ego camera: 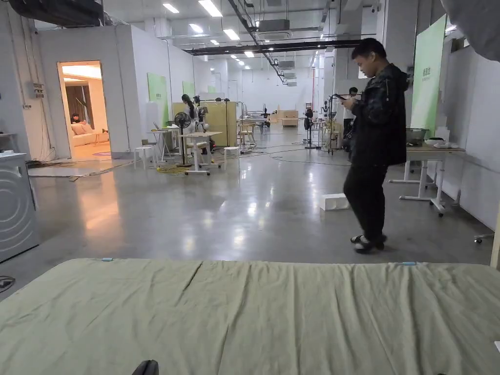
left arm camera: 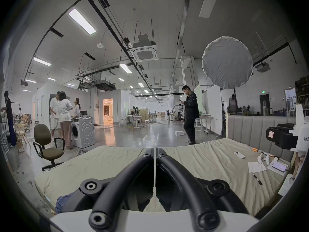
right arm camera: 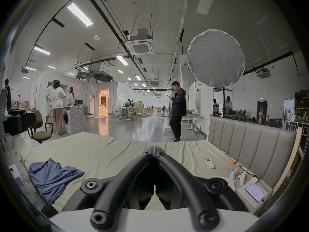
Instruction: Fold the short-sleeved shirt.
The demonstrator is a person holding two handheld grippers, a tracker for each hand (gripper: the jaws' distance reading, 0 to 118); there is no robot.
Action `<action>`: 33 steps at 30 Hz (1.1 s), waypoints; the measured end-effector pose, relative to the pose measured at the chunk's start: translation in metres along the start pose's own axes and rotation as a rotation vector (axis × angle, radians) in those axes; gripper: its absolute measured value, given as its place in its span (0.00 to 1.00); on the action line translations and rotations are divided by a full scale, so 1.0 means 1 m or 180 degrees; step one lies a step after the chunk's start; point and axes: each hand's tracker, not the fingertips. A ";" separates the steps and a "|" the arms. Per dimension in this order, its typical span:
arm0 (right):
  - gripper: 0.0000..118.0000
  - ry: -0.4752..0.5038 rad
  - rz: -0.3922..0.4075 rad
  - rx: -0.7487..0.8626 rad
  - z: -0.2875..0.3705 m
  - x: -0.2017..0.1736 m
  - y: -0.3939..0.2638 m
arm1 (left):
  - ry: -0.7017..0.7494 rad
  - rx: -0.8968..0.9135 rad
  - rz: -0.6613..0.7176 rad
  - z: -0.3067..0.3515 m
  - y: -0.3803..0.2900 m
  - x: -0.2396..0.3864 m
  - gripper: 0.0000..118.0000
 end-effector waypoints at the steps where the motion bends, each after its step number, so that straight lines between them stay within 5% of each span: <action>1: 0.00 -0.0005 0.0013 -0.0001 0.000 0.000 0.000 | -0.0006 0.0000 0.0008 0.000 0.000 0.000 0.01; 11: 0.00 -0.0059 -0.0190 0.0137 -0.005 0.008 -0.004 | 0.0106 0.0033 -0.0155 -0.011 -0.008 -0.002 0.01; 22: 0.00 -0.0144 0.0108 0.0021 -0.015 0.011 -0.002 | 0.0114 -0.0007 -0.0297 -0.021 -0.007 -0.012 0.01; 23: 0.00 -0.0150 0.0310 0.0012 -0.015 0.011 0.001 | 0.0121 0.0021 -0.0659 -0.023 -0.007 -0.010 0.01; 24: 0.00 -0.0145 0.0823 -0.0066 -0.017 0.006 0.001 | 0.0217 0.0029 -0.1458 -0.025 -0.010 -0.004 0.01; 26: 0.00 -0.0252 0.2512 -0.0187 -0.018 -0.019 -0.020 | 0.0663 -0.0051 -0.3538 -0.032 -0.044 0.019 0.01; 27: 0.00 -0.0186 0.3909 0.0556 -0.015 -0.037 -0.041 | 0.0472 0.0026 -0.4501 -0.034 -0.075 0.018 0.01; 28: 0.00 0.0132 0.4553 0.0177 -0.014 -0.039 -0.077 | 0.0083 0.0096 -0.5070 -0.033 -0.101 0.014 0.01; 29: 0.00 0.0273 0.5124 0.0126 -0.014 -0.041 -0.100 | -0.0229 -0.0007 -0.5173 -0.031 -0.114 0.012 0.01; 31: 0.00 0.0839 0.5457 0.0101 -0.020 -0.039 -0.129 | -0.0809 -0.0216 -0.5270 -0.031 -0.132 0.014 0.01; 33: 0.00 0.1032 0.5604 0.0017 -0.019 -0.040 -0.141 | -0.0952 -0.0284 -0.5546 -0.031 -0.143 0.007 0.01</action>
